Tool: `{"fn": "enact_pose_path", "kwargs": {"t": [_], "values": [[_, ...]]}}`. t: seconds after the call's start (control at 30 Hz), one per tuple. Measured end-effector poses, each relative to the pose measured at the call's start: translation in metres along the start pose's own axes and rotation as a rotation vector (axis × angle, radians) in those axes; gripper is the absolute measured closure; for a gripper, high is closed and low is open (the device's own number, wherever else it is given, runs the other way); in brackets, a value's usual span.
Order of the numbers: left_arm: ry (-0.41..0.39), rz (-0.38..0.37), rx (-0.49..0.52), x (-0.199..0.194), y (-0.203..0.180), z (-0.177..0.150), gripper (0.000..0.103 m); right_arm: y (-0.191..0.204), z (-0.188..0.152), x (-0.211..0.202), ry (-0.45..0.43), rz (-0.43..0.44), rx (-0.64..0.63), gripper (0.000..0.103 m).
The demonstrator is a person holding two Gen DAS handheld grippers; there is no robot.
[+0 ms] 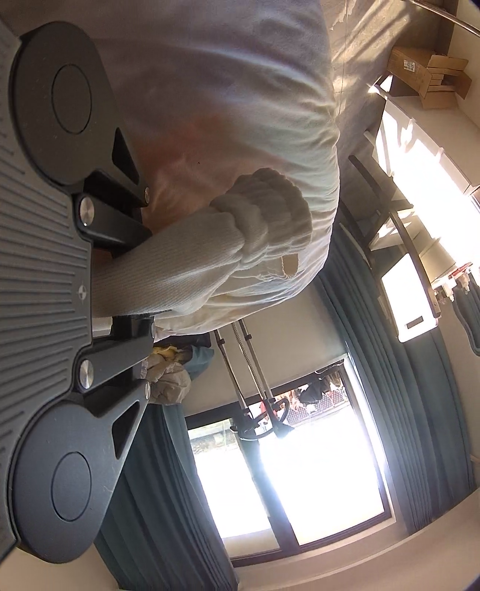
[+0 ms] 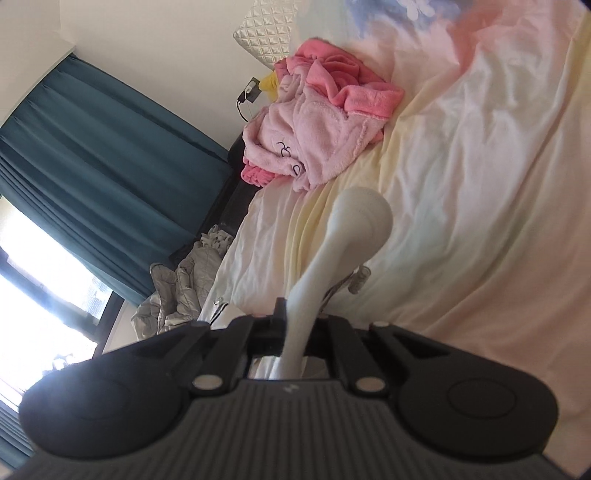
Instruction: Fold clothes
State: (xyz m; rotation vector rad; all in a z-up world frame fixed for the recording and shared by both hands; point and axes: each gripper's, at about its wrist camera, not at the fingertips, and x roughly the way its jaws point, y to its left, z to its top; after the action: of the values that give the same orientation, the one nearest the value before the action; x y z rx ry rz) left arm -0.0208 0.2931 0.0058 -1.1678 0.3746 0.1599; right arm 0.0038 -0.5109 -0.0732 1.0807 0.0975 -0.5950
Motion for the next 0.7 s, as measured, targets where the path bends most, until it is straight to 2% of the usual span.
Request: {"fn": "enact_pose_path", "kwargs": {"t": [0.2,0.47,0.7], "values": [[0.047,-0.006,0.003,-0.009,0.015,-0.001,0.094,0.002,0.000,-0.008,0.014,-0.006,-0.030,0.100],[0.058,0.007,0.021,0.000,0.026,0.002,0.094,-0.004,-0.009,-0.004,0.029,-0.048,-0.009,0.100],[0.059,-0.003,0.012,0.010,0.029,0.010,0.094,0.007,-0.019,0.003,-0.006,-0.050,-0.055,0.100]]}}
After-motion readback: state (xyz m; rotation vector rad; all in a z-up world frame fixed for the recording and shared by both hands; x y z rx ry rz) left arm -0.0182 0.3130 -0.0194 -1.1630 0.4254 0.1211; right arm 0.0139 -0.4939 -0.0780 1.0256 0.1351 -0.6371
